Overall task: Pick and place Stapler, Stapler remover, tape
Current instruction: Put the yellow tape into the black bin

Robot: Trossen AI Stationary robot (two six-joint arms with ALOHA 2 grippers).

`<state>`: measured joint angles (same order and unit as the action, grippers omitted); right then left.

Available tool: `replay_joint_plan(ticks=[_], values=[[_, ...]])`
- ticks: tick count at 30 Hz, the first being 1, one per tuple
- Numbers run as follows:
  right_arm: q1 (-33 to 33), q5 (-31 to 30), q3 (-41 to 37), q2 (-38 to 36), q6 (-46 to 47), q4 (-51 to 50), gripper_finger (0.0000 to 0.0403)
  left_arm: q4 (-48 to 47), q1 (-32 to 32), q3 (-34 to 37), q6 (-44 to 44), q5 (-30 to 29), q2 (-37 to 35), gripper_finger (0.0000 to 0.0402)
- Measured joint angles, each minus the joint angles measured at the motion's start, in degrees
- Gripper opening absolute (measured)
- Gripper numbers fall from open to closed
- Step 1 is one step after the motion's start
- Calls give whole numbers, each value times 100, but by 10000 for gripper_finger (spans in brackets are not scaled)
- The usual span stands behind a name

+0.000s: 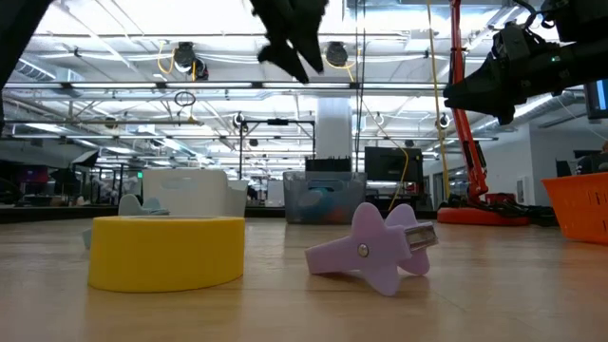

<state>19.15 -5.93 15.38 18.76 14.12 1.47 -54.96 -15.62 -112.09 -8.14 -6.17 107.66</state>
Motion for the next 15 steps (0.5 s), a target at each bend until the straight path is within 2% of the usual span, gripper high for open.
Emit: replay_joint_plan(ticks=[4,9,15], values=[[-1,0,0,0,-19,-1,130,-734,537,0,-741,6,-257,243],[-1,0,0,0,-14,-1,130,-1655,1370,2,-1821,13,-215,243],[-1,0,0,2,-3,-1,130,-1838,2339,440,-2688,-35,-90,243]])
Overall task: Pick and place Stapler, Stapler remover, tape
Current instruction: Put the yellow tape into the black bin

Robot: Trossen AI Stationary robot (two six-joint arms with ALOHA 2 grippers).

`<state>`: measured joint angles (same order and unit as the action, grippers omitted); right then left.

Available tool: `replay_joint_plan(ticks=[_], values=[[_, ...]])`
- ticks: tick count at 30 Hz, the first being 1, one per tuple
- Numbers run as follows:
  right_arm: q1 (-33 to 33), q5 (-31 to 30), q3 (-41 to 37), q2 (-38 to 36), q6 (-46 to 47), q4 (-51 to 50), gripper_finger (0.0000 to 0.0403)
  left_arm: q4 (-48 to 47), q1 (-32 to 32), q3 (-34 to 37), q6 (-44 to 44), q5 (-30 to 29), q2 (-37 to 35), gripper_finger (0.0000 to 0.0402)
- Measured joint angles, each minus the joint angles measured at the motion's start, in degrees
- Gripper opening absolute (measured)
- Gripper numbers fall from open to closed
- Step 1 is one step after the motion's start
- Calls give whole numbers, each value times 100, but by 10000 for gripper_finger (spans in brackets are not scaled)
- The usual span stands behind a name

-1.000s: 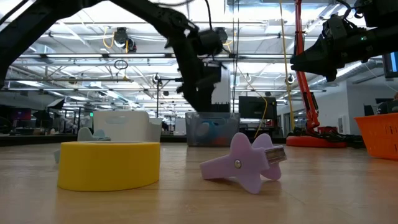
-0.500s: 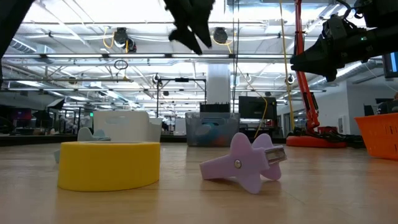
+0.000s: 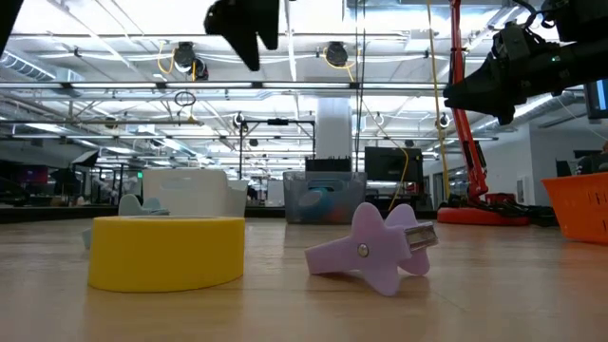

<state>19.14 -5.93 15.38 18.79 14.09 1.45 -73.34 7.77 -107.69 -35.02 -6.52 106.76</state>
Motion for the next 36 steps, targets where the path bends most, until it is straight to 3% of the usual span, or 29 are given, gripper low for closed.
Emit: replay_joint_plan(ticks=[9,15,20,25,36], values=[[0,0,0,-2,0,0,130,1311,1000,1338,-753,-96,-9,243],[0,0,0,-2,0,0,130,2284,1325,2168,-63,-245,-9,243],[0,0,0,-2,23,0,130,3225,1440,2768,406,118,-9,243],[0,0,0,-2,42,2,130,3781,1606,2948,852,86,69,243],[-2,0,-2,18,44,-44,130,4025,1787,2948,1274,397,728,243]])
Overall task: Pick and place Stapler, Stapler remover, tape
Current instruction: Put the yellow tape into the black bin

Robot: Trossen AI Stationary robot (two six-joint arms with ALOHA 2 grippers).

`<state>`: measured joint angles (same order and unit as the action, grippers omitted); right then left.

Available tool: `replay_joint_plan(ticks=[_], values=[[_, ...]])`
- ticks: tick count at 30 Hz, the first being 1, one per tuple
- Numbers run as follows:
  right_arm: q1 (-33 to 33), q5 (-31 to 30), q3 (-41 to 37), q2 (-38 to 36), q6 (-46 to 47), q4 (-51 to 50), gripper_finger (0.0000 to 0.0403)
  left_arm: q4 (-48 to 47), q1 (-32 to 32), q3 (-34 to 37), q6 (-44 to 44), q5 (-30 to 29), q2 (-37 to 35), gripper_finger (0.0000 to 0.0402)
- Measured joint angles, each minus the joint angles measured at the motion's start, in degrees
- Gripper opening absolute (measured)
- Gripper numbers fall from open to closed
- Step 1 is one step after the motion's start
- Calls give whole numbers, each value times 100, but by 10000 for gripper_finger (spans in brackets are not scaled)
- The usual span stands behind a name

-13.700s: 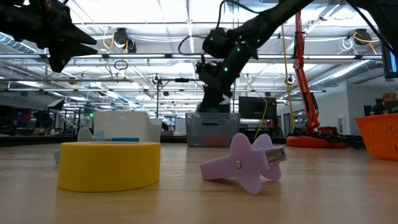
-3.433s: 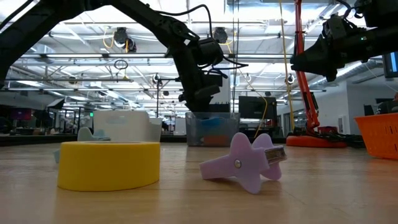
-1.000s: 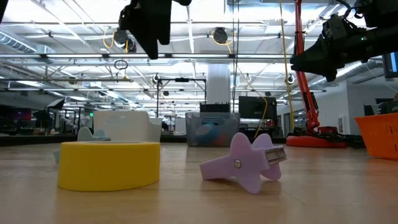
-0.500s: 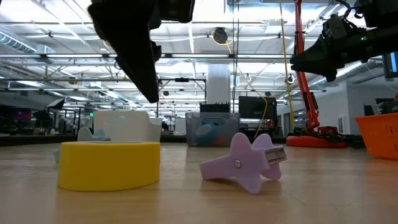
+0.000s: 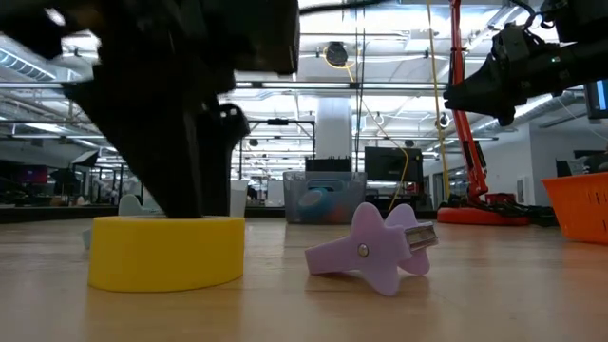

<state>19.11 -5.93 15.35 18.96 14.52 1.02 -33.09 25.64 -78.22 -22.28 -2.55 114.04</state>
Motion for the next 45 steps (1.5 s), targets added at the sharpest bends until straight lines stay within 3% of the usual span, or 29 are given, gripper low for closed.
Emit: replay_joint_plan(ticks=[13,18,26,33,39,45], values=[[-2,0,0,33,-20,-37,130,112,-84,-4,283,-50,282,235],[-4,0,0,37,-22,-63,130,205,-175,-9,381,18,301,181],[-4,0,0,35,-22,-70,130,134,-537,-198,419,580,312,35],[-4,-2,0,35,-24,-87,130,-878,-1017,-753,427,802,-6,35],[-4,0,0,35,-24,-116,130,-1643,-1480,-1603,778,-144,-453,35],[-4,-2,0,35,-44,-113,130,-1637,-2167,-2349,1215,-1451,-698,35]])
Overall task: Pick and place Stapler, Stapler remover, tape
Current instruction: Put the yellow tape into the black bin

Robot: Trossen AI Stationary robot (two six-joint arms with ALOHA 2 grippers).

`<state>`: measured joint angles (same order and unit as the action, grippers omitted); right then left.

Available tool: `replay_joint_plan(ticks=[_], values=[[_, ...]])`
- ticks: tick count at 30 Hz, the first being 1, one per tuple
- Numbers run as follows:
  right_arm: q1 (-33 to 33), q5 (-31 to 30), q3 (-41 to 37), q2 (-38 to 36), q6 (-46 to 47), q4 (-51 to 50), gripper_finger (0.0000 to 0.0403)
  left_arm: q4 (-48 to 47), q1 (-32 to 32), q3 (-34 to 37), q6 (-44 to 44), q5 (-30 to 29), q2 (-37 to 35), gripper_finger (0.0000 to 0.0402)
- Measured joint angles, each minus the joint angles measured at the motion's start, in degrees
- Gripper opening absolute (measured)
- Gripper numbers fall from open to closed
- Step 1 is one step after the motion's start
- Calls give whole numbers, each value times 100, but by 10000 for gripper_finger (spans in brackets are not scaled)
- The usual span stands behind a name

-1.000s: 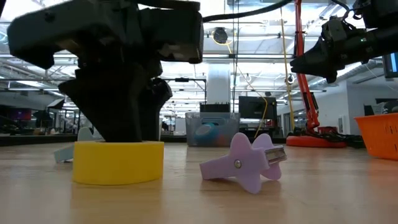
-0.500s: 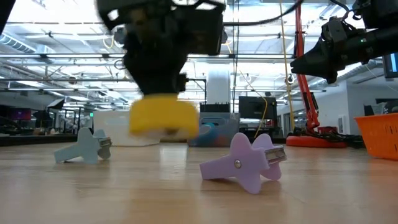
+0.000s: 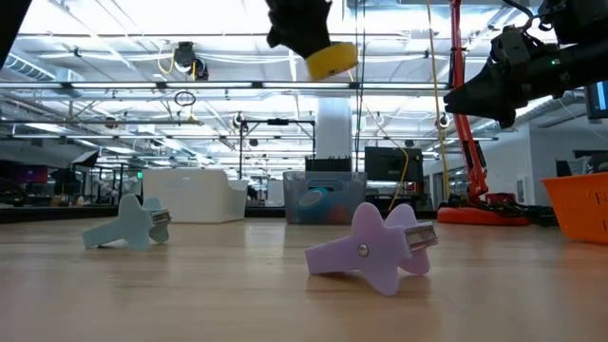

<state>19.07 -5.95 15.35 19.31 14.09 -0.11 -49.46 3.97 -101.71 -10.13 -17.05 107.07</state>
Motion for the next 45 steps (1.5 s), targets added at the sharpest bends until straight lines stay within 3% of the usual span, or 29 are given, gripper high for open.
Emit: replay_joint_plan(ticks=[4,10,13,19,23,29,45], values=[[0,1,0,0,-1,-17,130,317,-615,-314,534,-386,46,35],[0,-1,0,-2,-2,-94,130,1543,-1624,-320,901,-216,170,35],[0,0,0,-2,-2,-214,130,1623,-2120,-311,829,-130,253,35],[1,-1,0,0,5,-232,130,1805,-2808,-315,-13,627,530,35],[5,-9,0,1,2,-213,130,1833,-2848,-313,-83,971,915,35],[7,-18,0,-2,0,-187,130,1488,-2807,-311,-57,1023,1412,35],[9,-20,0,-2,9,-187,130,1363,-2921,-296,-211,1341,2014,35]])
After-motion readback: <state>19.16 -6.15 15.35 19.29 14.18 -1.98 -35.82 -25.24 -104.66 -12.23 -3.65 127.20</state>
